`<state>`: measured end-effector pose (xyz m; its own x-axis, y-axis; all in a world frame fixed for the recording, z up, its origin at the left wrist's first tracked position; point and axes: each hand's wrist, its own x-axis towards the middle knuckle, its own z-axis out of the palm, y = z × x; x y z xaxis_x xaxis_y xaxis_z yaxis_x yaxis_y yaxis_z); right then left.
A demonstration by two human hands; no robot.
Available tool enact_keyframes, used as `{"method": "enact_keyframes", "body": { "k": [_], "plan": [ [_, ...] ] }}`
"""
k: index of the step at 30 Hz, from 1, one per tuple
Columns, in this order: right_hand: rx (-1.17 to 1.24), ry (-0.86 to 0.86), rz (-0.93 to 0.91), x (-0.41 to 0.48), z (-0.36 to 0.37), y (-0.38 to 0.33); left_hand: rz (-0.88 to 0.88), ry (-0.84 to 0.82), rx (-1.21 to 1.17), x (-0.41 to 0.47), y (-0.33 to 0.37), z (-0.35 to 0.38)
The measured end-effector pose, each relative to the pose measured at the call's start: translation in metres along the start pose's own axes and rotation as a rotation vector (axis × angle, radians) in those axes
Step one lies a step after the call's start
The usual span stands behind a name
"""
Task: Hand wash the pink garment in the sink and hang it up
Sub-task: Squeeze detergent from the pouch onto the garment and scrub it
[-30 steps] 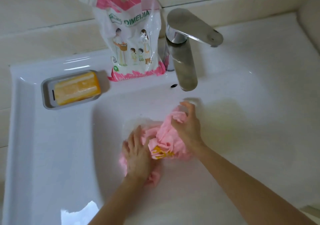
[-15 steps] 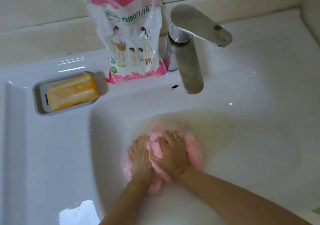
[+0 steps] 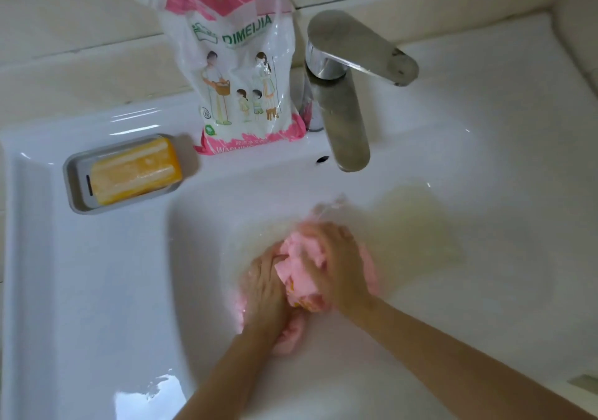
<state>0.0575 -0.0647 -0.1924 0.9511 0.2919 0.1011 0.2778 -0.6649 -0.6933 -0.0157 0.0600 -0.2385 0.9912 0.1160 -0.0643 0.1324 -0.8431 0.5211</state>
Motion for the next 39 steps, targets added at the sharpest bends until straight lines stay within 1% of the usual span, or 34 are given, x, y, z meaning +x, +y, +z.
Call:
{"method": "enact_keyframes", "body": {
  "k": [1,2,4,6,8,9,11,13,14,15,16,17,18,20,21,22,24,26,27,30,32,33,34,35,36,37,39],
  "plan": [
    [-0.133,-0.053,-0.081,-0.015,0.006,-0.004,-0.004,0.002,0.013,0.001,0.0,0.002],
    [-0.252,-0.082,-0.103,-0.025,0.016,-0.007,-0.002,0.009,0.038,0.002,0.0,0.004],
    [-0.395,-0.096,-0.075,-0.028,0.036,-0.005,0.002,0.051,0.091,0.002,-0.004,0.01],
    [-0.396,-0.033,-0.108,-0.02,0.052,0.008,-0.013,0.085,0.15,0.002,-0.006,0.012],
    [-0.358,0.038,-0.125,-0.005,0.057,0.02,-0.037,0.065,0.177,0.001,-0.005,0.013],
    [-0.369,0.054,-0.105,0.002,0.057,0.025,-0.046,0.057,0.168,0.001,-0.004,0.013],
    [-0.407,0.023,0.01,0.021,0.054,0.022,-0.072,0.047,0.154,0.002,0.0,0.01],
    [-0.343,0.02,0.213,0.048,0.048,0.013,-0.08,0.024,0.173,0.002,-0.001,0.006],
    [-0.262,0.044,0.312,0.058,0.043,0.01,-0.077,0.013,0.188,0.003,-0.003,0.005],
    [-0.141,0.111,0.375,0.063,0.036,0.007,-0.077,0.002,0.188,0.003,-0.005,0.005],
    [-0.037,0.207,0.389,0.061,0.029,0.005,-0.08,-0.006,0.169,0.003,-0.006,0.004],
    [0.03,0.234,0.323,0.052,0.021,0.004,-0.082,-0.009,0.146,0.004,-0.006,0.003],
    [0.028,0.21,0.179,0.037,0.013,0.0,-0.072,-0.009,0.126,0.005,-0.004,0.002],
    [-0.153,0.082,-0.133,0.002,0.005,-0.006,-0.013,0.031,0.083,0.007,0.0,-0.001],
    [-0.256,0.008,-0.21,-0.012,0.01,-0.005,0.024,0.061,0.056,0.006,0.001,-0.001],
    [-0.345,-0.034,-0.232,-0.02,0.021,0.0,0.055,0.078,0.04,0.006,0.0,-0.001],
    [-0.406,-0.024,-0.187,-0.016,0.041,0.012,0.071,0.088,0.062,0.005,-0.004,0.002],
    [-0.453,0.057,-0.184,0.0,0.053,0.025,0.008,0.076,0.084,0.006,-0.006,0.006],
    [-0.472,0.066,-0.172,0.01,0.055,0.028,-0.029,0.047,0.093,0.005,-0.006,0.008],
    [-0.44,0.022,-0.005,0.039,0.053,0.021,-0.096,-0.014,0.136,0.003,-0.002,0.011],
    [-0.322,0.046,0.216,0.06,0.047,0.01,-0.122,0.002,0.081,0.0,0.0,0.009],
    [-0.201,0.102,0.335,0.066,0.042,0.007,-0.121,0.021,0.038,-0.001,0.0,0.007],
    [-0.068,0.211,0.394,0.066,0.034,0.006,-0.108,0.05,0.001,-0.001,0.001,0.005],
    [0.024,0.318,0.371,0.059,0.028,0.006,-0.092,0.074,-0.02,-0.001,0.0,0.005],
    [0.045,0.298,0.274,0.045,0.019,0.004,-0.077,0.07,-0.018,-0.001,0.002,0.004],
    [0.015,0.218,0.131,0.026,0.012,0.0,-0.063,0.053,-0.001,-0.002,0.003,0.006],
    [-0.135,0.047,-0.154,-0.009,0.007,-0.006,-0.058,0.025,0.025,-0.002,0.001,0.009]
  ]
}}
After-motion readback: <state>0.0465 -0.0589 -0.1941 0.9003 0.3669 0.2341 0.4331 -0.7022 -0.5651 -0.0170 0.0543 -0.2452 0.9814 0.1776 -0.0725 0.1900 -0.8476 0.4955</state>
